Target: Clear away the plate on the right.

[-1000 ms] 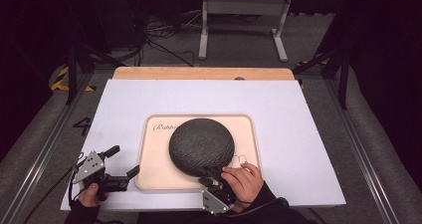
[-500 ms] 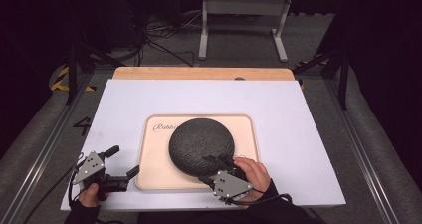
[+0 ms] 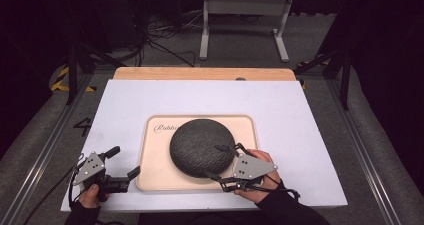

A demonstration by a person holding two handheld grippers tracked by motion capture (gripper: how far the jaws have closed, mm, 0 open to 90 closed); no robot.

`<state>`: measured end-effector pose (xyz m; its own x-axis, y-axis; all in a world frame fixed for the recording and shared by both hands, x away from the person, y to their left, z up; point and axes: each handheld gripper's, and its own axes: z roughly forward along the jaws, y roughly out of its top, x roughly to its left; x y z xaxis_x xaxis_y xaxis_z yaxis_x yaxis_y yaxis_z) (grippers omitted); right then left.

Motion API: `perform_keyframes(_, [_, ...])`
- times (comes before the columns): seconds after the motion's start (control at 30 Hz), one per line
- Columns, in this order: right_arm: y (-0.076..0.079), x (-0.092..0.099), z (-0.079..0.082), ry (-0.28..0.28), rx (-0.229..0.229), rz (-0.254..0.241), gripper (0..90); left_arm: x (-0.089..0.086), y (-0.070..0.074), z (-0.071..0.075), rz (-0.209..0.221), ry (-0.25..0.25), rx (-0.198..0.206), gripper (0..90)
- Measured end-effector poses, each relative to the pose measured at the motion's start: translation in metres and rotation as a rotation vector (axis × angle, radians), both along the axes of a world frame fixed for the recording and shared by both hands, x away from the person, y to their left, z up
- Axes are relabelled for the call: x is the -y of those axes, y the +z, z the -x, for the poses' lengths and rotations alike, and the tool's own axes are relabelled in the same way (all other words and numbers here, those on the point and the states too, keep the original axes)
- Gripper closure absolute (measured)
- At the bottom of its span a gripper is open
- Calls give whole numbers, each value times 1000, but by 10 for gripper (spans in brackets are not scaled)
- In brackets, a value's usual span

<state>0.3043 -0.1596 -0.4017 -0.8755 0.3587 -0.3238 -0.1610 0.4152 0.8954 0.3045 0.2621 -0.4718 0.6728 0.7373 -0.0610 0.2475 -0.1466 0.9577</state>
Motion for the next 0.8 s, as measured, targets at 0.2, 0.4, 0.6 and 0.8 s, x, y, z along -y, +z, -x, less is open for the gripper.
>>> perform_keyframes(0.2, [0,12,-6,-42,-86,-104,214,0,0,0,0,0,-2,4])
perform_keyframes(0.4, [1,26,-12,-79,-121,-146,157,0,0,0,5,1,-4,4])
perform_keyframes(0.6, [2,40,-16,-112,-138,-167,136,0,0,0,5,0,-4,4])
perform_keyframes(0.8, [2,62,-19,-157,-142,-182,125,0,0,0,2,-3,-6,4])
